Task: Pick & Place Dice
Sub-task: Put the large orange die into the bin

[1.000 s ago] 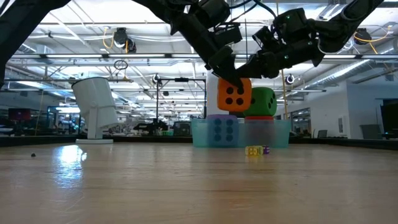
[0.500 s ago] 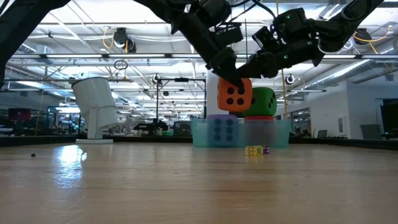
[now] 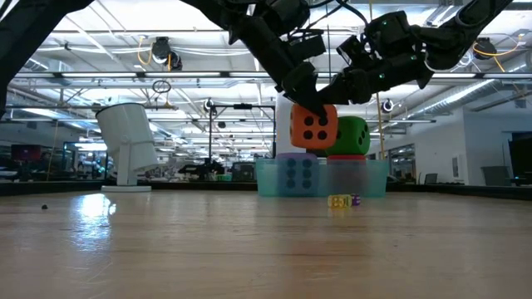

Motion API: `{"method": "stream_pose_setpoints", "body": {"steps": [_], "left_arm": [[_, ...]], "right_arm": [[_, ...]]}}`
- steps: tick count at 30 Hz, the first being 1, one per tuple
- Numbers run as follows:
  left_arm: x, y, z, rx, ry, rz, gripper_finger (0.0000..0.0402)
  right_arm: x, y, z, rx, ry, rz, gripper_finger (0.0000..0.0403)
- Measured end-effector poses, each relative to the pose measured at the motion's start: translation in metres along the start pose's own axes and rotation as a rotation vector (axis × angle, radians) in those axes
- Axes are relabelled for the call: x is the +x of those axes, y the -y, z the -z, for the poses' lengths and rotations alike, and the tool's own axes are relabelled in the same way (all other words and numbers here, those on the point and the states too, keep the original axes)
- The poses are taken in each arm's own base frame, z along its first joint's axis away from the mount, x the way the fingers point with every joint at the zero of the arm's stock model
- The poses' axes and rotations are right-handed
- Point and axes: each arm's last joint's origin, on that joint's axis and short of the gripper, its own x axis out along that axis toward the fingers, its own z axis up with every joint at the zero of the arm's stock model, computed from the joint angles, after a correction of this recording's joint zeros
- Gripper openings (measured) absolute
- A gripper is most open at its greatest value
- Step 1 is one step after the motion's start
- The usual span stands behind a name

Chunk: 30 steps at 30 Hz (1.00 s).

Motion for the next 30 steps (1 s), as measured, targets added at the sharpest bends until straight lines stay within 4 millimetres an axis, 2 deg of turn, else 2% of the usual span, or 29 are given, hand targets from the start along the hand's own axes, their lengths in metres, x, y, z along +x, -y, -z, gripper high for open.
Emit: {"method": "stream_pose_setpoints", "body": {"steps": [19,30], "left_arm": [[-0.0004,-0.0011,-0.0008,0.037,-0.015,-0.058,0.0399],[-0.0016,0.0072,-0.0049,0.119,-0.039,-0.124,0.0398]], "right_arm": [[-0.0001,0.0005,0.0001,0.012,-0.001,0.009,0.0],[-0.0002,0.0008,-0.0002,0.022,0.004,0.008,0.0]]}}
